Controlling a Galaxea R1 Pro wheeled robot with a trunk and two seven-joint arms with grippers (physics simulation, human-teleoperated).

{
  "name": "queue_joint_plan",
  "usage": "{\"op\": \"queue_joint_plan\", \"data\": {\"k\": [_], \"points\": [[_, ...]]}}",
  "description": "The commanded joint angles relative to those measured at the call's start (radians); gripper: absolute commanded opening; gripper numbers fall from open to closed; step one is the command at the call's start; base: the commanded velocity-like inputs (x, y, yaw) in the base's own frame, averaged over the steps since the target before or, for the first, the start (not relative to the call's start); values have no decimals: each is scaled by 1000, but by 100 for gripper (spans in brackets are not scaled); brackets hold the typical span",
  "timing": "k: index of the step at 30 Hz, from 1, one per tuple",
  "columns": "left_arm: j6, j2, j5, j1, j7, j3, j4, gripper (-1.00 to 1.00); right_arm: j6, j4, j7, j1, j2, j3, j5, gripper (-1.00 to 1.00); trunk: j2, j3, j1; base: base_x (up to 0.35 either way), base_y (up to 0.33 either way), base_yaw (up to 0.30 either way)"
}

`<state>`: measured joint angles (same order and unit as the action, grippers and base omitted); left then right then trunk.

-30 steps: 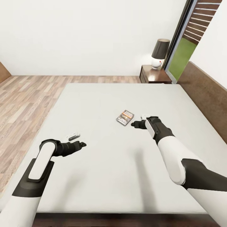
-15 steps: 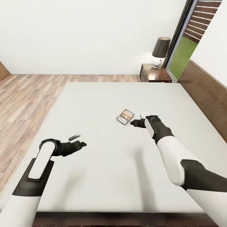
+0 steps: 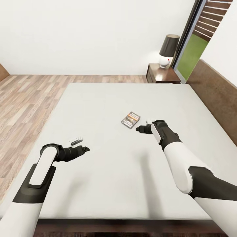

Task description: In the bedroom, move the book from the bed onto either nightstand, and place the two sandals side by side next to the bed.

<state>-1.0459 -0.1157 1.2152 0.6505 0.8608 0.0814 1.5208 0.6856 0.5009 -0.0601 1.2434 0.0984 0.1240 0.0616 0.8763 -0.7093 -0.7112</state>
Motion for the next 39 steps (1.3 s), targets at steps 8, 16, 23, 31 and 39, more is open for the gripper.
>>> {"op": "queue_joint_plan", "data": {"k": [8,16,23,31,39], "points": [[-1,-1,12,-2,10,1,1,100,18,1,-6,1,1,8,7,100,1,-13,0,0,0,0],[-1,0,13,21,7,2,-5,100,21,-5,5,13,20,7,7,100,1,-26,0,0,0,0],[-1,1,18,211,9,5,-112,100,211,-36,18,225,51,13,5,100,1,-36,0,0,0,0],[-1,3,92,289,8,13,-121,100,362,-63,21,477,45,6,21,100,1,-49,0,0,0,0],[-1,9,193,378,12,52,-122,100,362,-69,13,606,-26,5,23,100,1,-61,0,0,0,0]]}}
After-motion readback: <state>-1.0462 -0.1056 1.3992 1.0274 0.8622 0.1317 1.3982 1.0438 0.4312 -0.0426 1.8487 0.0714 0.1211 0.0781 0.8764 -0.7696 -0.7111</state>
